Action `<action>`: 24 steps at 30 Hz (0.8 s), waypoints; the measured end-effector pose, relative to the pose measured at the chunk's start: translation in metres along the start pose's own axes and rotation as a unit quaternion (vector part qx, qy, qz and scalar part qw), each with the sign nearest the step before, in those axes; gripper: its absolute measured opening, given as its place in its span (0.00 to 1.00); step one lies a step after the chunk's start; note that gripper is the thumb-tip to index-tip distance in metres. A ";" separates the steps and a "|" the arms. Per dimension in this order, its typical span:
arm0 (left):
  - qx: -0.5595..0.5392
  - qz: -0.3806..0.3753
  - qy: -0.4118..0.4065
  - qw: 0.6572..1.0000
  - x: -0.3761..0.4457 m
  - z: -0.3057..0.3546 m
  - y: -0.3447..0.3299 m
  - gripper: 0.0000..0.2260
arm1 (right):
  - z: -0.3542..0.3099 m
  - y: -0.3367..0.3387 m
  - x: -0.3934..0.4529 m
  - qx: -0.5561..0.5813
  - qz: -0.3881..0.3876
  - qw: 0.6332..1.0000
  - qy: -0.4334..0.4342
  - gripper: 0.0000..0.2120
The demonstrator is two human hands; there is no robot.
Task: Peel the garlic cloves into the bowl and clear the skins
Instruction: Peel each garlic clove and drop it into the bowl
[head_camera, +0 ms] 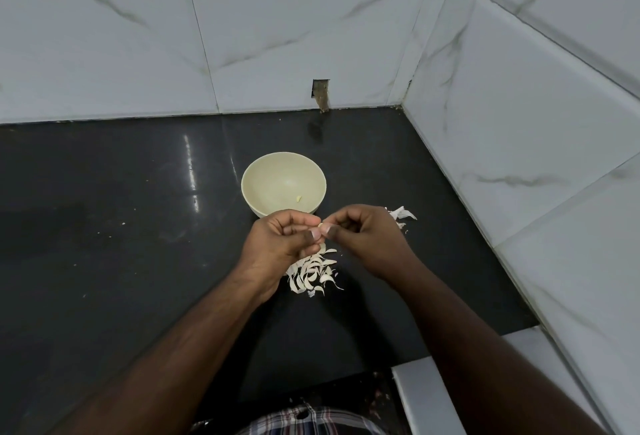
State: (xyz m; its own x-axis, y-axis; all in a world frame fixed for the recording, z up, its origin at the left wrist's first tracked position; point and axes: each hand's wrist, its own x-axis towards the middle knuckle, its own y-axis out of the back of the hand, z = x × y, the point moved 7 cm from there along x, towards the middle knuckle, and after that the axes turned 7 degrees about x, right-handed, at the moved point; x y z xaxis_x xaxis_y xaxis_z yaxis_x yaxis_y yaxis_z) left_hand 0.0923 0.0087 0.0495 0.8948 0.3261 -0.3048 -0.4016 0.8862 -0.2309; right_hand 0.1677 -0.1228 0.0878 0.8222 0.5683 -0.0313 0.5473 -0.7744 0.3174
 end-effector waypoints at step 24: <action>0.005 -0.021 0.023 0.999 -0.001 0.000 0.003 0.05 | 0.000 -0.001 0.000 0.009 0.002 1.000 0.012 0.04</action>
State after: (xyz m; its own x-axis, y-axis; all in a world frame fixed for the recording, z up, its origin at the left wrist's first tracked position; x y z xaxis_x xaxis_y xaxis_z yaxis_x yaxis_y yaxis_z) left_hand 0.0904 0.0110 0.0493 0.9008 0.2733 -0.3375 -0.3618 0.9022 -0.2350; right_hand 0.1671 -0.1219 0.0876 0.8202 0.5721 -0.0074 0.5474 -0.7809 0.3009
